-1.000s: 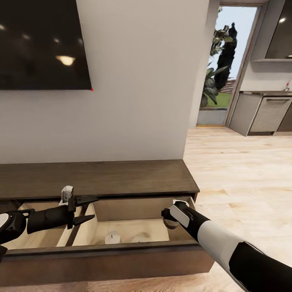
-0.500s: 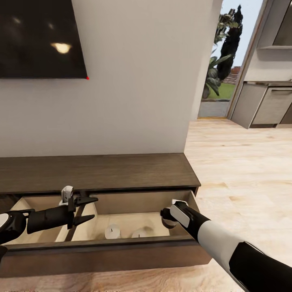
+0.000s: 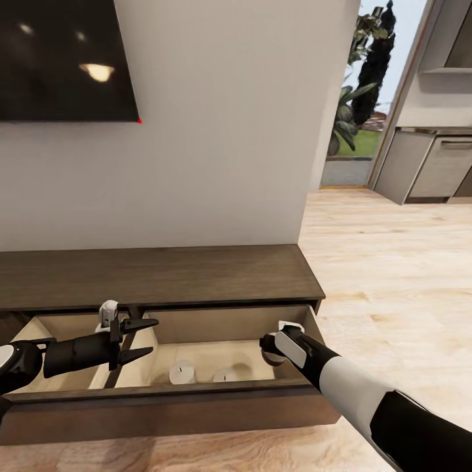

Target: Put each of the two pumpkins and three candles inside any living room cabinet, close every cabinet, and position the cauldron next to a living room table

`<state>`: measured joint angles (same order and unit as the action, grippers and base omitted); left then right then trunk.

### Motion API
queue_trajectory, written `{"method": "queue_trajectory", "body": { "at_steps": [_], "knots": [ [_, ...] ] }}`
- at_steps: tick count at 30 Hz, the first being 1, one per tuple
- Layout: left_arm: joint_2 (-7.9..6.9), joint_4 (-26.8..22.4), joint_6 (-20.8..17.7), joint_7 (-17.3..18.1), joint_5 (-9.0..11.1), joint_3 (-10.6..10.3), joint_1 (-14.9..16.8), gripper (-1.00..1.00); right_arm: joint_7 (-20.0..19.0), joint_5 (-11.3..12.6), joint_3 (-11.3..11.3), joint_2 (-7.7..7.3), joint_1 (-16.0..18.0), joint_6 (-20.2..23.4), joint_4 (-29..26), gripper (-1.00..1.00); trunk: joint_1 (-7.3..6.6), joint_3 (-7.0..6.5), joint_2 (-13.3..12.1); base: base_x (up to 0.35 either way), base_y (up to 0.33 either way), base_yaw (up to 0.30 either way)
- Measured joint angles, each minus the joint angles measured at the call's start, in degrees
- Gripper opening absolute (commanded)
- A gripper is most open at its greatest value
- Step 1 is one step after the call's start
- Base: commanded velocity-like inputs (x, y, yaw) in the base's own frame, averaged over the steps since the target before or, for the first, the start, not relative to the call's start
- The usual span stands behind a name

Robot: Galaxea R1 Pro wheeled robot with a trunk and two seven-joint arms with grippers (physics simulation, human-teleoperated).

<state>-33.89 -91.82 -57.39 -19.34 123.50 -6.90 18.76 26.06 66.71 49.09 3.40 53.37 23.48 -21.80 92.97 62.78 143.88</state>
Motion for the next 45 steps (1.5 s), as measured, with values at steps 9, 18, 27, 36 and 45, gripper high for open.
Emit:
{"method": "queue_trajectory", "body": {
  "at_steps": [9, 18, 27, 36, 45],
  "knots": [
    [0.0, 0.0, 0.0, 0.0, 0.0, 0.0, 0.0, 1.0, 0.0, -1.2, -0.01, 0.05, 0.0, -0.03, 0.0, 1.0, 0.0, 0.0, 0.0, 0.0, 0.0, 0.0],
    [0.0, 0.0, 0.01, 0.0, 0.0, 0.0, 0.0, 1.0, 0.0, -1.22, -0.01, -0.01, 0.0, -0.02, 0.0, 1.0, -0.13, -1.11, -0.07, 0.0, 0.0, 0.0],
    [0.0, 0.0, 0.0, 0.0, -0.01, 0.0, 0.0, 1.0, -2.01, -1.62, 0.06, 0.03, 0.0, -1.27, 0.32, 1.0, -0.13, -1.11, -0.07, 0.0, 0.0, 0.0],
    [0.0, 0.09, 0.0, 0.0, 0.0, 0.03, 0.0, 1.0, -3.16, -2.36, 0.02, 0.06, 0.0, -1.53, 1.4, 1.0, -0.13, -1.11, -0.07, 0.038, 0.0, 0.0],
    [0.0, 0.09, 0.01, 0.0, -0.01, 0.07, 0.0, 1.0, -3.17, -2.39, 0.02, 0.06, 0.0, -1.14, 1.48, 1.0, -0.13, -1.11, -0.07, 0.019, 0.0, 0.0]
  ]
}}
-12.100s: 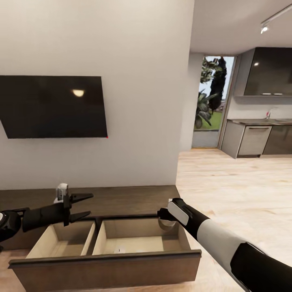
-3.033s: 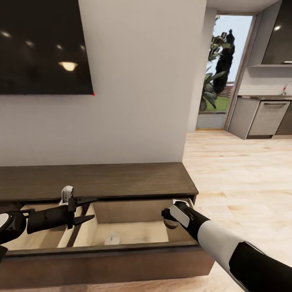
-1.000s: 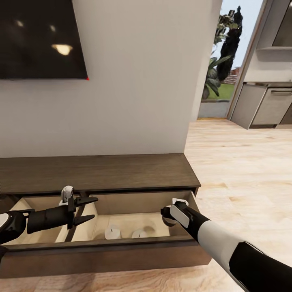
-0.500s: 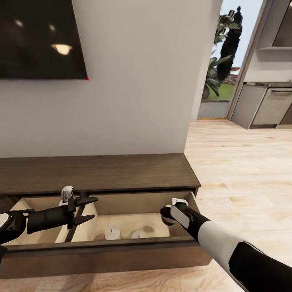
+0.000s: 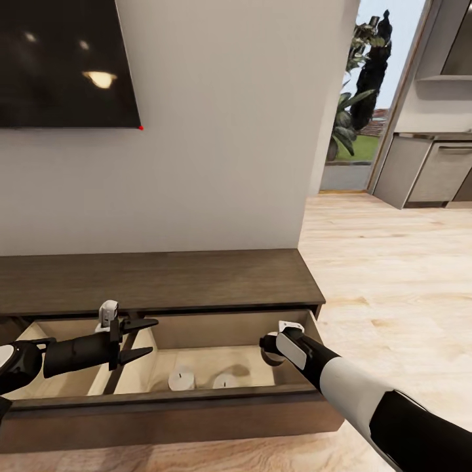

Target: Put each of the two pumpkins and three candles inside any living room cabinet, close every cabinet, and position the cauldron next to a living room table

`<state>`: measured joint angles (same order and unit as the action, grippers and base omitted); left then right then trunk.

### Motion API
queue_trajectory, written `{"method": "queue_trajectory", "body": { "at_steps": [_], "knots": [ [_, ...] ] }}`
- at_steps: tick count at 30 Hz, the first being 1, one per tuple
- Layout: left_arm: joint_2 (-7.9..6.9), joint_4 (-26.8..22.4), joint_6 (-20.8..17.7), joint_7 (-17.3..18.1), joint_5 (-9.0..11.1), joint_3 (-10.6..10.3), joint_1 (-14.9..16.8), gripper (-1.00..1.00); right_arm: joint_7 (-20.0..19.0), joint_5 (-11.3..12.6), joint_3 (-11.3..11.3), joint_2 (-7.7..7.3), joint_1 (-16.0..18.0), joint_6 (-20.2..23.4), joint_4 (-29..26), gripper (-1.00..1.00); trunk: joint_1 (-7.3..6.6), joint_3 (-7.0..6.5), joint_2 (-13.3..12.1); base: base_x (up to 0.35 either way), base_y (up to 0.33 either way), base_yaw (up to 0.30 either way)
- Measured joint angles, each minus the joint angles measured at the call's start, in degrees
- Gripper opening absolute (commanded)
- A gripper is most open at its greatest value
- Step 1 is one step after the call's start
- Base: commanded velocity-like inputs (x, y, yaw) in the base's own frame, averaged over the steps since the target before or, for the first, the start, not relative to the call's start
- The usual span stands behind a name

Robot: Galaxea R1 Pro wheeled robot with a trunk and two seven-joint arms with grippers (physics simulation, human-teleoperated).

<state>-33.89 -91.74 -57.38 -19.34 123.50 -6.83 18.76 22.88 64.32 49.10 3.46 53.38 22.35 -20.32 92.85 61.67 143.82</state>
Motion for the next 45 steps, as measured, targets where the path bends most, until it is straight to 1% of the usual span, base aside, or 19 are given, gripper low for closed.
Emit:
{"method": "queue_trajectory", "body": {
  "at_steps": [2, 5, 8, 13, 20, 35, 36, 40, 42, 43, 45],
  "knots": [
    [0.0, 0.0, -0.01, 0.0, 0.01, -0.01, 0.0, 1.0, -0.01, 0.03, 0.02, 0.0, 0.0, 0.43, 0.12, 1.0, 0.0, 0.0, 0.0, 0.0, 0.0, 0.0],
    [0.0, 0.0, 0.01, 0.0, 0.02, -0.01, 0.0, 1.0, -0.07, 0.04, -0.01, 0.02, 0.0, 2.79, 0.81, 1.0, 0.0, 0.0, 0.0, 0.0, 0.0, 0.0],
    [0.0, 0.0, 0.03, 0.0, 0.02, -0.04, 0.0, 1.0, -0.09, 0.03, -0.02, 0.0, 0.0, 3.71, 1.09, 1.0, 0.0, 0.0, 0.0, 0.0, 0.0, 0.0],
    [0.0, 0.0, -0.01, 0.0, 0.03, -0.02, 0.0, 1.0, -0.11, 0.07, -0.04, 0.55, 0.0, 3.74, 1.15, 1.0, 0.0, 0.0, 0.0, 0.0, 0.0, 0.0],
    [0.0, 0.0, 0.0, 0.0, 0.04, -0.02, 0.0, 1.0, -0.1, -0.04, -0.03, 0.7, 0.0, 3.76, 1.16, 1.0, 0.0, 0.0, 0.0, 0.0, 0.0, 0.0],
    [0.0, 0.0, -0.02, 0.0, -0.01, -0.01, 0.0, 1.0, -0.09, -0.08, -0.03, 0.7, 0.0, 3.53, 1.08, 1.0, 0.39, 3.32, 0.2, 0.0, 0.0, 0.0],
    [0.0, 0.0, -0.02, 0.0, 0.0, -0.01, 0.0, 1.0, -0.1, -0.09, -0.03, 0.7, 0.0, 3.34, 1.08, 1.0, 0.42, 3.54, 0.21, 0.0, 0.0, 0.0],
    [0.0, -0.02, -0.02, 0.0, -0.03, 0.0, 0.0, 1.0, -0.1, -0.16, 0.05, 0.7, 0.0, 0.37, 1.02, 1.0, 0.52, 4.43, 0.26, 0.0, 0.0, 0.0],
    [0.0, -0.02, -0.01, 0.0, 0.01, -0.01, 0.0, 1.0, -0.13, -0.47, 0.07, 0.7, 0.01, -1.72, 1.0, 1.0, 0.51, 4.43, 0.27, 0.0, 0.0, 0.0],
    [0.0, -0.01, -0.01, 0.0, 0.01, 0.01, 0.0, 1.0, -0.13, -1.38, 0.08, 0.7, 0.01, -2.95, 0.99, 1.0, 0.51, 4.43, 0.27, 0.0, 0.0, 0.0],
    [0.0, -0.02, -0.01, 0.0, 0.0, 0.01, 0.0, 1.0, -0.14, -2.65, 0.07, 0.7, 0.01, -3.86, 0.99, 1.0, 0.51, 4.43, 0.27, 0.0, 0.0, 0.0]
  ]
}}
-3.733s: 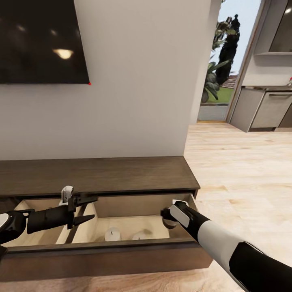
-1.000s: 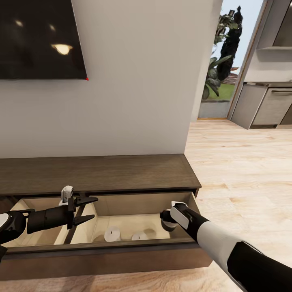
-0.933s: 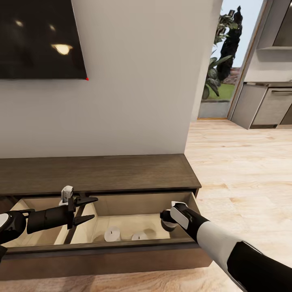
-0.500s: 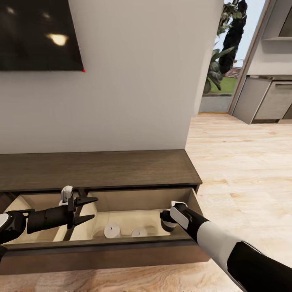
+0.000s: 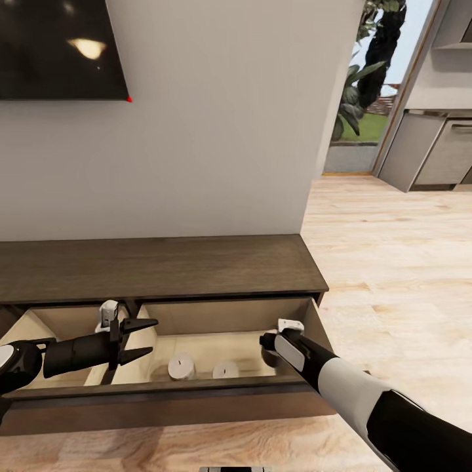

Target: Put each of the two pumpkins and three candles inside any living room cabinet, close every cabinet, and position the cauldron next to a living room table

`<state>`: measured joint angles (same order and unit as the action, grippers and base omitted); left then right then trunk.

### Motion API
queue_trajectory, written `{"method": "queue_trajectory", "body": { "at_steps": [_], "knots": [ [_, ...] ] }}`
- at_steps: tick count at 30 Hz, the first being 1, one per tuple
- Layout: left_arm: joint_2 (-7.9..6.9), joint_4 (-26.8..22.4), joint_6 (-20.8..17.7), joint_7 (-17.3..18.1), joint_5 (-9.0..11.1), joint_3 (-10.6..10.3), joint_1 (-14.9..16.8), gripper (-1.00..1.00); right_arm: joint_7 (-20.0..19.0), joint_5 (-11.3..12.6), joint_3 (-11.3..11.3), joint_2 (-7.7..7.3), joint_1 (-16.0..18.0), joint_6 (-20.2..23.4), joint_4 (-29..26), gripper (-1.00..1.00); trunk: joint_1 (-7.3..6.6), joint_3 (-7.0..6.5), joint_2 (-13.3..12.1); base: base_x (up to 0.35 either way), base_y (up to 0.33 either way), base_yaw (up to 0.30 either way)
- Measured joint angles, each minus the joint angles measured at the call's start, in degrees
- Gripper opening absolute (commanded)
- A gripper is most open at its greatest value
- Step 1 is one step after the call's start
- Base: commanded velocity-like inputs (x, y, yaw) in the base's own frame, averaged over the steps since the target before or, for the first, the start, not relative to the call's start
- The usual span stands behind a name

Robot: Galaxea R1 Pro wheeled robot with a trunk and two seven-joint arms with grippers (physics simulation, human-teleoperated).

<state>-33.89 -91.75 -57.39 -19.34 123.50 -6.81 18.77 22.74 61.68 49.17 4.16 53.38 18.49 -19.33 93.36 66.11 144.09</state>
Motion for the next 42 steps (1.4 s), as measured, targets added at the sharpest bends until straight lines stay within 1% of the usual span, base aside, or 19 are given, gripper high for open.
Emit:
{"method": "queue_trajectory", "body": {
  "at_steps": [1, 3, 7, 10, 15, 16, 18, 20, 23, 32, 34, 36, 37, 39, 42],
  "knots": [
    [0.0, 0.01, 0.0, 0.0, 0.0, -0.01, 0.0, 1.0, 0.0, -0.68, 0.0, 0.0, 0.0, -0.3, 0.0, 1.0, 0.0, 0.0, 0.0, 0.0, 0.0, 0.0],
    [0.0, 0.0, 0.0, 0.0, 0.02, -0.02, 0.0, 1.0, -0.01, -1.11, -0.01, 0.0, 0.0, -0.61, 0.0, 1.0, 0.0, 0.0, 0.0, 0.0, 0.0, 0.0],
    [0.0, -0.03, 0.0, 0.0, 0.03, -0.02, 0.0, 1.0, -0.02, -1.3, -0.01, 0.0, 0.0, -1.58, 0.0, 1.0, 0.0, 0.0, 0.0, 0.0, 0.0, 0.0],
    [0.0, 0.01, -0.01, 0.0, 0.0, -0.05, 0.0, 1.0, -0.01, -1.23, -0.02, 0.0, -0.01, -1.81, 0.0, 1.0, 0.08, 0.66, 0.03, 0.0, 0.0, 0.0],
    [0.0, 0.01, 0.02, 0.0, 0.03, -0.05, 0.0, 1.0, -0.08, -1.47, 0.12, 0.06, 0.0, -2.55, -0.07, 1.0, 0.08, 0.67, 0.04, 0.0, 0.0, 0.0],
    [0.0, 0.01, 0.02, 0.0, 0.03, -0.06, 0.0, 1.0, -0.08, -1.68, 0.44, 0.07, 0.0, -3.43, -0.05, 1.0, 0.08, 0.67, 0.04, 0.0, 0.0, 0.0],
    [0.0, 0.01, 0.02, 0.0, 0.04, -0.06, 0.0, 1.0, -0.06, -3.17, 2.58, 0.1, 0.0, -6.18, 0.03, 1.0, 0.08, 0.67, 0.04, 0.0, 0.0, 0.0],
    [0.0, 0.01, 0.02, 0.0, 0.04, -0.06, 0.0, 1.0, -0.07, -3.6, 3.28, 0.28, 0.0, -7.01, 0.06, 1.0, 0.08, 0.67, 0.04, 0.0, 0.0, 0.0],
    [0.0, 0.01, 0.01, 0.0, 0.08, -0.07, 0.0, 1.0, -0.1, -3.93, 3.66, 0.34, -0.01, -7.69, 0.08, 1.0, 0.08, 0.67, 0.04, 0.0, 0.0, 0.0],
    [0.0, 0.02, 0.0, 0.0, 0.03, -0.05, 0.0, 1.0, -0.11, -4.13, 3.89, 0.38, 0.0, -8.25, 0.02, 1.0, 0.08, 0.67, 0.04, 0.0, 0.0, 0.0],
    [0.0, 0.02, 0.02, 0.0, 0.02, -0.01, 0.0, 1.0, -0.13, -4.08, 4.12, 0.36, 0.0, -10.12, 0.08, 1.0, 0.08, 0.67, 0.04, 0.0, 0.0, 0.0],
    [0.0, 0.02, 0.01, 0.0, 0.02, 0.0, 0.0, 1.0, -0.85, -4.04, 4.51, 0.36, -0.01, -11.04, 0.14, 1.0, 0.08, 0.67, 0.04, 0.0, 0.0, 0.0],
    [0.0, 0.02, 0.01, 0.0, 0.03, -0.03, 0.0, 1.0, -2.23, -3.98, 4.66, 0.36, -0.01, -11.23, 0.19, 1.0, 0.08, 0.67, 0.04, 0.0, 0.0, 0.0],
    [0.0, 0.02, 0.01, 0.0, 0.03, -0.02, 0.0, 1.0, -3.83, -3.93, 4.75, 0.35, 0.0, -11.24, 0.38, 1.0, 0.08, 0.67, 0.04, 0.0, 0.0, 0.0],
    [0.0, 0.01, 0.0, 0.0, 0.02, -0.02, 0.0, 1.0, -4.79, -4.01, 4.74, 0.42, 0.0, -11.26, 1.53, 1.0, 0.08, 0.67, 0.04, 0.0, 0.0, 0.0]
  ]
}}
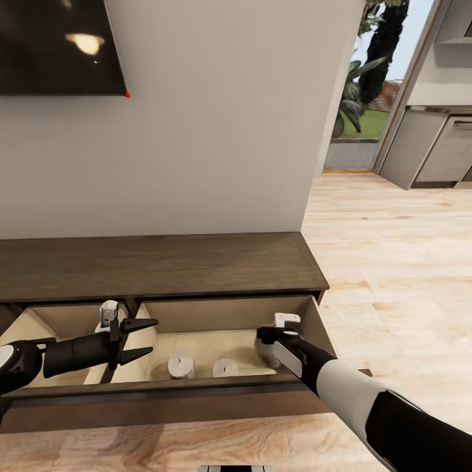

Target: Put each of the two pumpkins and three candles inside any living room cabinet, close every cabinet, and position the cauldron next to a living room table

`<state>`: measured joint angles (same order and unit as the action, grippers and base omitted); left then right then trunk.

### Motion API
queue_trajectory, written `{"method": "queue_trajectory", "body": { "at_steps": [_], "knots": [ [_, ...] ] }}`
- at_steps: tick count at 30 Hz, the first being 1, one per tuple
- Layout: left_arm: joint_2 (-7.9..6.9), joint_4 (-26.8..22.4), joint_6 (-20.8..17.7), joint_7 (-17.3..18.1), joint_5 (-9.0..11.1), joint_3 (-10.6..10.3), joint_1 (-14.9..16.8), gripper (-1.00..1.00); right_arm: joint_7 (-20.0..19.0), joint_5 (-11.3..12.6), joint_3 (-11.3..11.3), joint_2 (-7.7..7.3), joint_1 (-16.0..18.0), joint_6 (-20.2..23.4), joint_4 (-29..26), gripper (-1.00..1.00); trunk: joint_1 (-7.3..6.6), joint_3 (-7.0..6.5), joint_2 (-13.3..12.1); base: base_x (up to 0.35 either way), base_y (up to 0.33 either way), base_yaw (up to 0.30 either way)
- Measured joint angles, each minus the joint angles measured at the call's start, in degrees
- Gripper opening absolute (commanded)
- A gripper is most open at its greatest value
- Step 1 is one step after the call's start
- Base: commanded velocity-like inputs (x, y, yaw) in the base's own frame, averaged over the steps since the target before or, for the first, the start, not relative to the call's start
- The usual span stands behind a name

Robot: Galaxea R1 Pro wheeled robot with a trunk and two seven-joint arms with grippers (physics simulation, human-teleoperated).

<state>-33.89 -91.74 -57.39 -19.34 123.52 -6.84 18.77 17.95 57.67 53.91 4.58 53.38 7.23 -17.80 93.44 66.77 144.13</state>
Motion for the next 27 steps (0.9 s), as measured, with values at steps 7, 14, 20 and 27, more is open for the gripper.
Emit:
{"method": "queue_trajectory", "body": {
  "at_steps": [7, 14, 20, 27],
  "knots": [
    [0.0, 0.0, 0.01, 0.0, 0.0, -0.03, 0.0, 1.0, -0.33, -0.02, -0.09, 0.02, 0.0, 2.72, 0.68, 1.0, 0.0, 0.0, 0.0, 0.0, 0.0, 0.0],
    [0.0, 0.0, 0.0, 0.0, -0.01, 0.02, 0.0, 1.0, -0.35, -0.04, -0.1, 0.02, 0.0, 3.24, 0.68, 1.0, 0.0, 0.0, 0.0, 0.0, 0.0, 0.0],
    [0.0, 0.0, 0.02, 0.0, 0.03, 0.0, 0.0, 1.0, -0.42, -0.05, -0.1, 0.03, 0.0, 3.33, 0.68, 1.0, -0.13, -1.1, -0.06, 0.0, 0.0, 0.0],
    [0.0, 0.17, 0.03, 0.0, 0.0, -0.04, 0.0, 1.0, -0.43, 0.34, -0.17, 0.02, 0.0, 4.3, 0.66, 1.0, -0.18, -1.55, -0.09, 0.0, 0.0, 0.0]
  ]
}}
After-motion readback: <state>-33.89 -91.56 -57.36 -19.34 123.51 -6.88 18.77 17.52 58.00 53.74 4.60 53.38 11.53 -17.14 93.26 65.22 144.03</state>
